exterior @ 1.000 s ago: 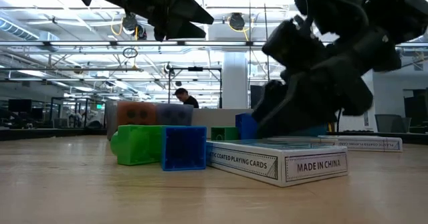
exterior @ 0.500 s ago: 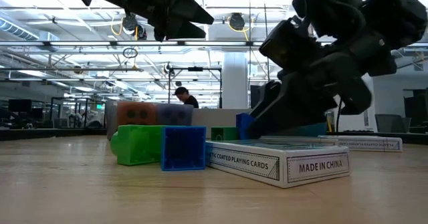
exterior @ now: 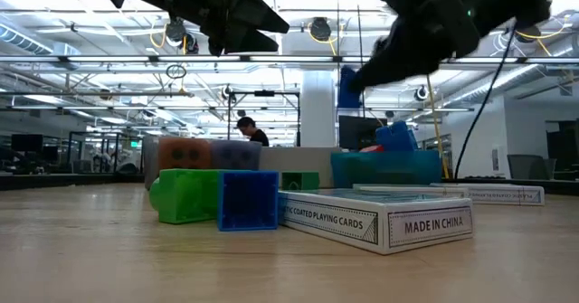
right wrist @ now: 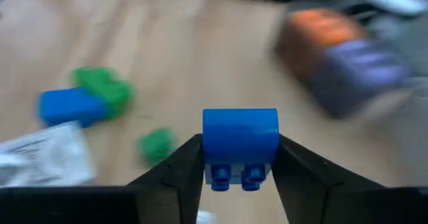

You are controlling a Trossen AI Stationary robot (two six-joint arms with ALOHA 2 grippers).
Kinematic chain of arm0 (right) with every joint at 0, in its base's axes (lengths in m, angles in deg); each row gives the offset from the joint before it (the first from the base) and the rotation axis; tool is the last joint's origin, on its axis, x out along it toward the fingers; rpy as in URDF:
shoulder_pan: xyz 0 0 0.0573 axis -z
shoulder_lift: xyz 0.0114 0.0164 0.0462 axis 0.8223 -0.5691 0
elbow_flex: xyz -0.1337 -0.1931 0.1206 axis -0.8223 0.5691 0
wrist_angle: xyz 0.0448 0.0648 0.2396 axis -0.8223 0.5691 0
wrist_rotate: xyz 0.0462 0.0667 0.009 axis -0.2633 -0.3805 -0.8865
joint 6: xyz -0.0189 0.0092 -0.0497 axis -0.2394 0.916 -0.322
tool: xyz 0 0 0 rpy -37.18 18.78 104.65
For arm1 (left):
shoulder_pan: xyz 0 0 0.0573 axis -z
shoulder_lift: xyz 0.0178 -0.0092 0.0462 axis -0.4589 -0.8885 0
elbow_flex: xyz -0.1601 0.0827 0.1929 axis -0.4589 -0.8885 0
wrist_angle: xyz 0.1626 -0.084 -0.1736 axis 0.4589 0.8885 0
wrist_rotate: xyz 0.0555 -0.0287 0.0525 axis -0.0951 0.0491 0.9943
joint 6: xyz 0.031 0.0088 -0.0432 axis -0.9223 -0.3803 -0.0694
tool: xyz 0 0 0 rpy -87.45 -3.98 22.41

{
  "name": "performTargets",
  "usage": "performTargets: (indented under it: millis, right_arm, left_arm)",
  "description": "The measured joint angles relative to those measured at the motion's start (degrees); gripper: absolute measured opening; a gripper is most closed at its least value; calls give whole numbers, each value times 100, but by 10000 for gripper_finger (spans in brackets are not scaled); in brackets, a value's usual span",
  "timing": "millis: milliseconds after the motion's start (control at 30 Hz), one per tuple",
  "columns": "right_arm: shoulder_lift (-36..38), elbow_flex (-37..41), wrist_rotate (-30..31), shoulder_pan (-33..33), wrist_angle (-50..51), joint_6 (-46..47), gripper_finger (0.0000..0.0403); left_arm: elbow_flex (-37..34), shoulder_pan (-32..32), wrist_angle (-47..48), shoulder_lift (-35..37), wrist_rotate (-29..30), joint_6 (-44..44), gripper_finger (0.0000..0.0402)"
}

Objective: Pick & Place Toys
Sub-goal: Put the blue 4 studs game piece into the blue bin

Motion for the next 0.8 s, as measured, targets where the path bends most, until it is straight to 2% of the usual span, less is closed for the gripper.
performTargets:
  millis: [200,300,400,567,733,800]
  right_arm:
    - [1549,-6,1461,364,1752,-95,137]
    - [2121,-4,1860,716,2749,128,137]
    - [2512,40,1974,1166,3535,429,137]
    - [2877,538,1552,1864,3556,613,142]
    - [2774,1323,418,2413,2353,676,138]
    - [2660,1590,214,2525,1847,645,139]
  left_arm:
    - [0,0,0,0,0,-10,283]
    - [0,0,0,0,2,-50,283]
    - [0,1,0,-1,2,-185,283]
    - [0,-13,0,-1,8,-285,282]
    - [0,-13,0,0,9,-299,282]
    - [0,-11,2,0,9,-301,282]
